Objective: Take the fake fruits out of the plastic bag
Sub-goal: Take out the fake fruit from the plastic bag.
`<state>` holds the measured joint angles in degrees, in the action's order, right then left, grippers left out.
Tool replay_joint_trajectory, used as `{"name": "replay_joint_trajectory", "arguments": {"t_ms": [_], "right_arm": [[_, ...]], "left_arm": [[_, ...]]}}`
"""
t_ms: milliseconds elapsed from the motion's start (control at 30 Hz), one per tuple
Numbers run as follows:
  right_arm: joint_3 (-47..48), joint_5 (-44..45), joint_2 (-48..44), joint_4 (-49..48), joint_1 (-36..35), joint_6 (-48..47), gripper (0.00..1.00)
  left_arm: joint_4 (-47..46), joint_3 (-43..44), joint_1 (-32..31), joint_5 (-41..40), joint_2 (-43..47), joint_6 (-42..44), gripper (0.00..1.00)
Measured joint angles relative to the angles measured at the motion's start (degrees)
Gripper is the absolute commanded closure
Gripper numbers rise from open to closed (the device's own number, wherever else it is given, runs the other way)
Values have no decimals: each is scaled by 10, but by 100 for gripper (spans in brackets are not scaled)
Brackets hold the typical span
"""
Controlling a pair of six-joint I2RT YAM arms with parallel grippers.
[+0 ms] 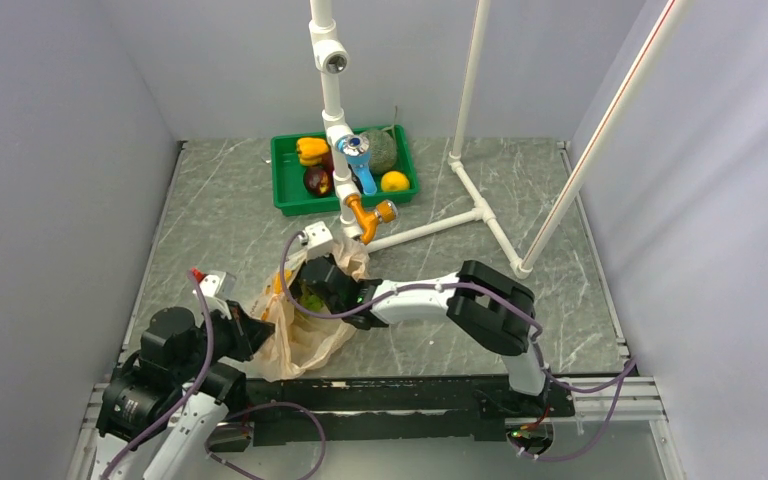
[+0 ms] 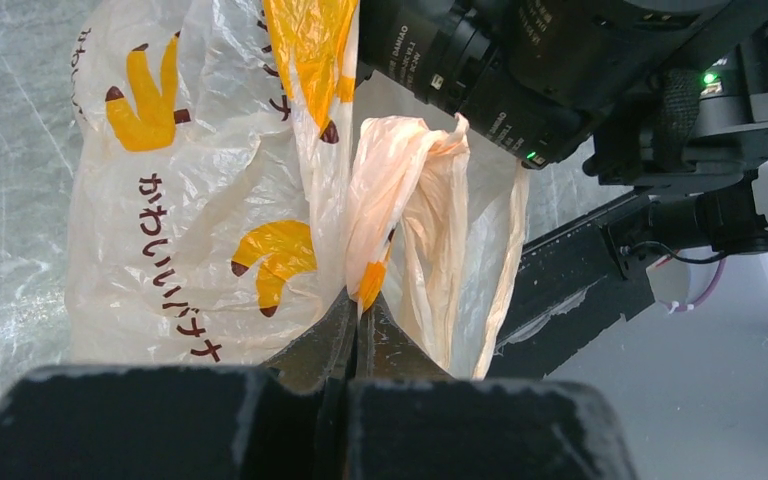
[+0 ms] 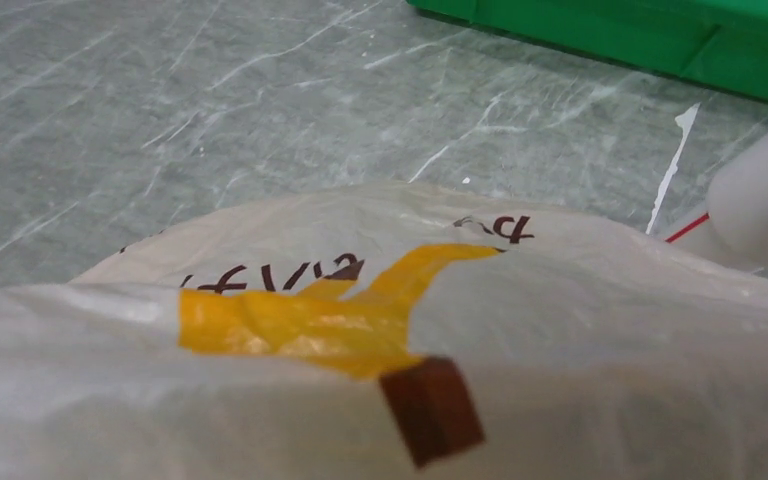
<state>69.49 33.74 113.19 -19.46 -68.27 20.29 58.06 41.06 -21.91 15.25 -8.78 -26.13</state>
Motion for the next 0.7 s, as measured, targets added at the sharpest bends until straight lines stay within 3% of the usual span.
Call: {"name": "replay_joint_trajectory", "arguments": {"t_ms": [167, 233, 300, 433, 700], "right_arm": [[26, 10, 37, -7, 4, -19, 3], [30, 10, 47, -9, 8, -24, 9], [30, 8, 52, -16, 14, -34, 20], [30, 5, 53, -29, 19, -57, 51], [-37, -46, 8, -56, 16, -85, 73]], "left_arm": [[-1, -3, 28, 16, -4, 7, 100], [-2, -3, 43, 26, -8, 14, 100], [-3, -3, 56, 35, -10, 18, 100], [-4, -4, 77, 52, -10, 30, 100], [-4, -5, 84, 59, -12, 32, 100]]}}
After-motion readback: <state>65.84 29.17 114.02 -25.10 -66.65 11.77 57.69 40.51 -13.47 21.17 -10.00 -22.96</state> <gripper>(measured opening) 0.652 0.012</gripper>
